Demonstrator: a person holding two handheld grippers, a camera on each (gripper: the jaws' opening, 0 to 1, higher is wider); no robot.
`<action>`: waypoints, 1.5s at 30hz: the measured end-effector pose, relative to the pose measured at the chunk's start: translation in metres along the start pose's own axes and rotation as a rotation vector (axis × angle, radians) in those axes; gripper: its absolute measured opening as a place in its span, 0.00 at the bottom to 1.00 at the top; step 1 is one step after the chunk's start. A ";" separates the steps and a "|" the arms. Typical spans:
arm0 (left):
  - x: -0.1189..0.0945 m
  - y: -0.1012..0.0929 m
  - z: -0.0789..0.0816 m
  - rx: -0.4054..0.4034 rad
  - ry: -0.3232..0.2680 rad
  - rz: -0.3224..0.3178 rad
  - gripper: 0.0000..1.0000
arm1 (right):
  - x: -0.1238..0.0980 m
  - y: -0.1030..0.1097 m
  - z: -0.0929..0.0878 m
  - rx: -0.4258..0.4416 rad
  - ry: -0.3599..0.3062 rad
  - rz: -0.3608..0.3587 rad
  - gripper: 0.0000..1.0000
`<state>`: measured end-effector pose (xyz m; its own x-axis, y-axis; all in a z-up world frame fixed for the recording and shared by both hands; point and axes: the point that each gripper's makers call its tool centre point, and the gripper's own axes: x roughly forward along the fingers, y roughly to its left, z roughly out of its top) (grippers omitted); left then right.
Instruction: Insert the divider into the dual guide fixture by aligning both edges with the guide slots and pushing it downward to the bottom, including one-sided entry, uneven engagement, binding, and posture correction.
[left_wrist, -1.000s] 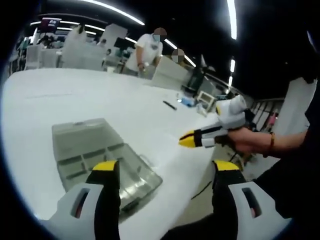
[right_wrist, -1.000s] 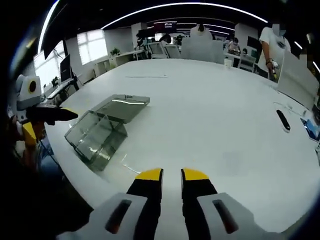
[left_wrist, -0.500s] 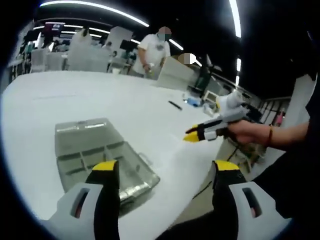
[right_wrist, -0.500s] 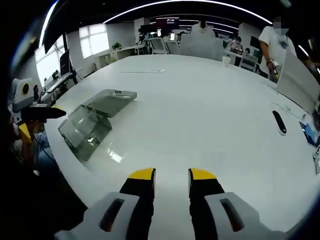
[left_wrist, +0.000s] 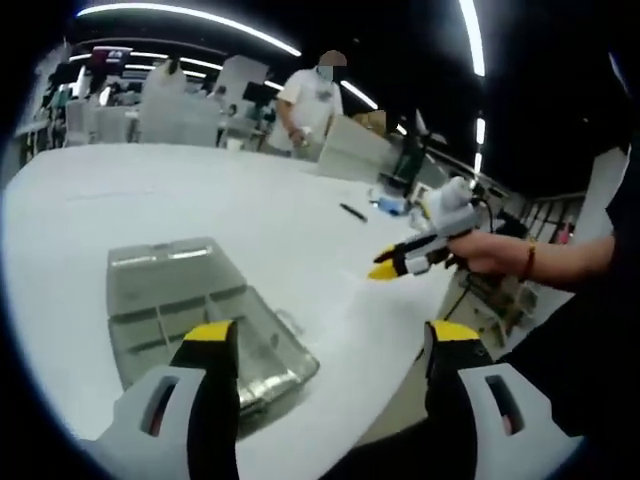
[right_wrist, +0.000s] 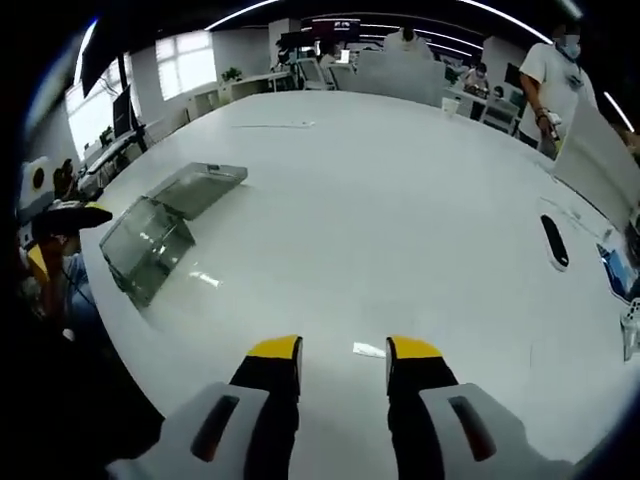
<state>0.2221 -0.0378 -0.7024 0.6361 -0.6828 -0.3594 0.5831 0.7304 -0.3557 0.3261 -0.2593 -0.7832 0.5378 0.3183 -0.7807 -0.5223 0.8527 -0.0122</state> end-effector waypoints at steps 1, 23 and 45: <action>0.001 0.001 0.000 -0.001 0.001 0.000 0.74 | 0.001 -0.001 0.001 0.000 0.002 0.002 0.30; 0.007 0.007 0.005 0.014 -0.022 0.062 0.81 | 0.026 -0.022 -0.002 -0.068 0.178 0.076 0.36; 0.006 0.014 0.004 -0.002 -0.021 0.092 0.81 | 0.044 -0.036 -0.010 -0.061 0.303 0.068 0.33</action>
<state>0.2358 -0.0316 -0.7056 0.6974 -0.6125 -0.3723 0.5211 0.7899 -0.3234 0.3624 -0.2799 -0.8234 0.2837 0.2279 -0.9314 -0.5937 0.8045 0.0160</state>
